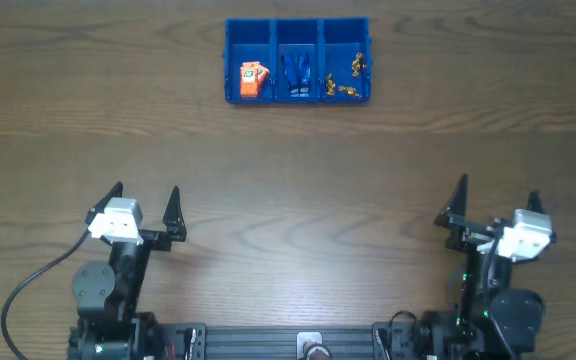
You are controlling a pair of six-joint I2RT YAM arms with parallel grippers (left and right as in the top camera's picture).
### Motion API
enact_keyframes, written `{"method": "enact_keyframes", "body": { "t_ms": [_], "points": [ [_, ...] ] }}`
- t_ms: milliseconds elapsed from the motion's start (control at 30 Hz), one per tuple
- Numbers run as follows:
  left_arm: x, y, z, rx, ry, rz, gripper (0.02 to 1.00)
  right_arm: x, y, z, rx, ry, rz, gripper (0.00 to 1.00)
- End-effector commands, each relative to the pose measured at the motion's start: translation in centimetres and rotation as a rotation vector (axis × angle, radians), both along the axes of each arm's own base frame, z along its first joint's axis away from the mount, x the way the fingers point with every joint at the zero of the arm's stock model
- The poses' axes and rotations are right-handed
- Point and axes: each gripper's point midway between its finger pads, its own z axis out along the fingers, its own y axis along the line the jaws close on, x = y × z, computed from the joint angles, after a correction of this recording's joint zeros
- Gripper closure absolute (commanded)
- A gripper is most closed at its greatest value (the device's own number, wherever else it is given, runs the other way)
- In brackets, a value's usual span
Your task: Sort Candies Into Trays
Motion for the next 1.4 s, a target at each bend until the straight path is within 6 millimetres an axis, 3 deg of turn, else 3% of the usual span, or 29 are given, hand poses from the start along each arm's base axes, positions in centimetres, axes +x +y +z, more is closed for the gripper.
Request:
{"method": "enact_keyframes", "body": {
  "t_ms": [33, 233, 500, 1400],
  "points": [
    [-0.1, -0.4, -1.6, -0.003, 0.045, -0.025, 0.02, 1.3, 2.5, -3.1, 0.031, 0.045, 0.146, 0.001],
    [-0.1, -0.4, -1.6, -0.003, 0.045, -0.025, 0.02, 2.4, 3.7, -5.8, 0.032, 0.067, 0.217, 0.001],
    [-0.1, -0.4, -1.6, -0.003, 0.045, -0.025, 0.02, 3.3, 3.9, -10.2, 0.037, 0.115, 0.228, 0.001],
    [-0.1, -0.4, -1.6, -0.003, 0.045, -0.025, 0.02, 3.3, 3.9, -10.3, 0.037, 0.117, 0.231, 0.001]
  ]
}}
